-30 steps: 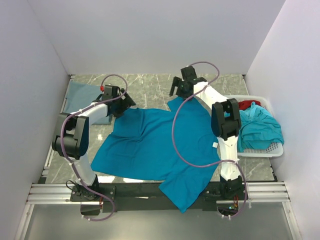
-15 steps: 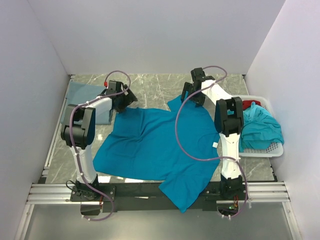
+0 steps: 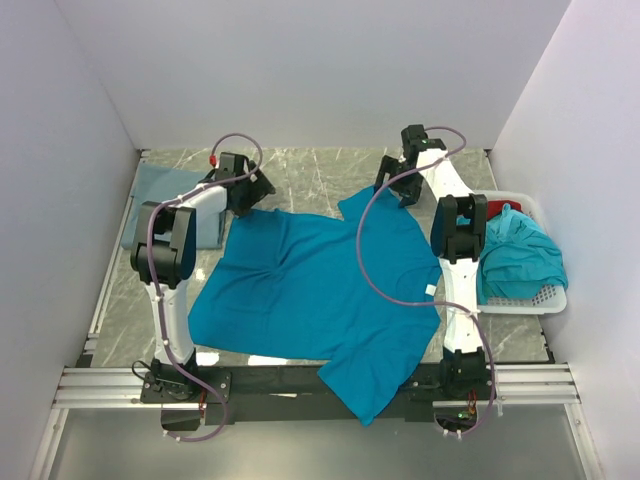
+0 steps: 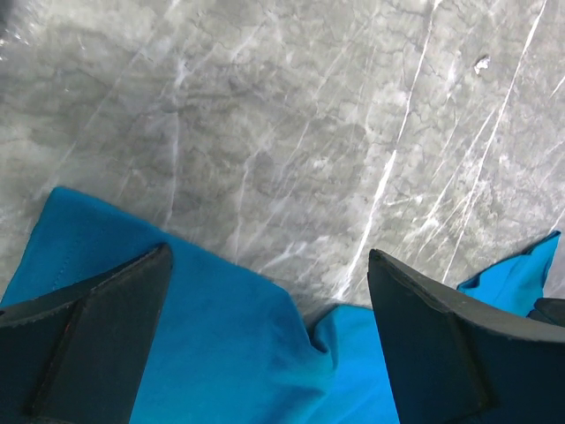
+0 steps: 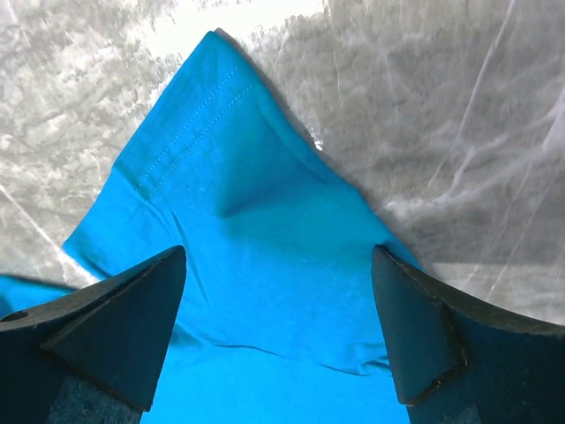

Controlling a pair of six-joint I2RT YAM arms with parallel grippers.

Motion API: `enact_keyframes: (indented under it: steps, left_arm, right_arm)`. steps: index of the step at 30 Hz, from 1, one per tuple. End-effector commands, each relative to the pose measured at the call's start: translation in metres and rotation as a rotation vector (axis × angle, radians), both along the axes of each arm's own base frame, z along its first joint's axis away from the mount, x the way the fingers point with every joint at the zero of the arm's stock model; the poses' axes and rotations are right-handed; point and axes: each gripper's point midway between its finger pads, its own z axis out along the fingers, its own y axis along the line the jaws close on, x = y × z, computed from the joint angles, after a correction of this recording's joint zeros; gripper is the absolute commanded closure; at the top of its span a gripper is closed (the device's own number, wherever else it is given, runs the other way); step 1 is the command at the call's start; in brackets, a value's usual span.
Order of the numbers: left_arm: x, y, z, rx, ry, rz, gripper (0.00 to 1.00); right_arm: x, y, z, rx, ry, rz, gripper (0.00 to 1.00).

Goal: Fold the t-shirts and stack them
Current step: Flatten the tshirt out

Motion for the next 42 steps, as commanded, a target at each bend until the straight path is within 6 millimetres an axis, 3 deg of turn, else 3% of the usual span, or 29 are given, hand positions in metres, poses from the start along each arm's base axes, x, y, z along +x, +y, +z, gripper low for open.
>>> enact_keyframes:
  steps: [1, 5, 10, 16, 17, 25, 31, 35, 38, 39, 41, 42]
  left_arm:
    - [-0.001, 0.012, -0.009, 0.030, 0.041, 0.027, 0.01]
    - [0.005, 0.019, -0.010, 0.030, 0.040, 0.043, 0.00]
    - [0.010, 0.021, -0.011, 0.027, 0.048, 0.046, 0.00]
    - [0.016, 0.025, -0.008, 0.031, 0.033, 0.062, 0.01]
    - [0.017, 0.026, -0.011, 0.033, 0.039, 0.064, 0.00]
    - [0.031, 0.028, -0.008, 0.018, 0.027, 0.094, 0.00]
    - [0.046, 0.034, -0.009, 0.031, 0.020, 0.131, 0.01]
    - [0.057, 0.037, 0.003, 0.037, -0.003, 0.158, 0.01]
    - [0.061, 0.035, 0.024, 0.029, -0.044, 0.152, 0.01]
    - [0.062, 0.033, 0.031, 0.020, -0.061, 0.145, 0.01]
    - [0.063, 0.028, 0.051, 0.004, -0.095, 0.120, 0.00]
    - [0.062, 0.024, 0.057, -0.002, -0.103, 0.105, 0.01]
  right_arm:
    - [-0.007, -0.002, -0.009, 0.044, 0.053, 0.038, 0.08]
    - [0.007, -0.009, -0.008, 0.101, 0.016, 0.011, 0.08]
    - [0.021, -0.011, -0.010, 0.135, 0.011, -0.019, 0.16]
    - [0.035, -0.032, -0.009, 0.125, -0.033, -0.107, 0.18]
    - [0.038, -0.045, -0.010, 0.128, -0.037, -0.131, 0.18]
    - [0.059, -0.051, -0.015, 0.156, -0.093, -0.170, 0.16]
    - [0.077, -0.058, -0.004, 0.154, -0.169, -0.176, 0.16]
    - [0.088, -0.055, 0.022, 0.156, -0.261, -0.116, 0.16]
    - [0.093, -0.053, 0.054, 0.134, -0.349, -0.049, 0.15]
    - [0.094, -0.053, 0.074, 0.116, -0.393, -0.018, 0.15]
    - [0.089, -0.047, 0.087, 0.091, -0.412, 0.014, 0.13]
    - [0.085, -0.046, 0.105, 0.055, -0.444, 0.038, 0.13]
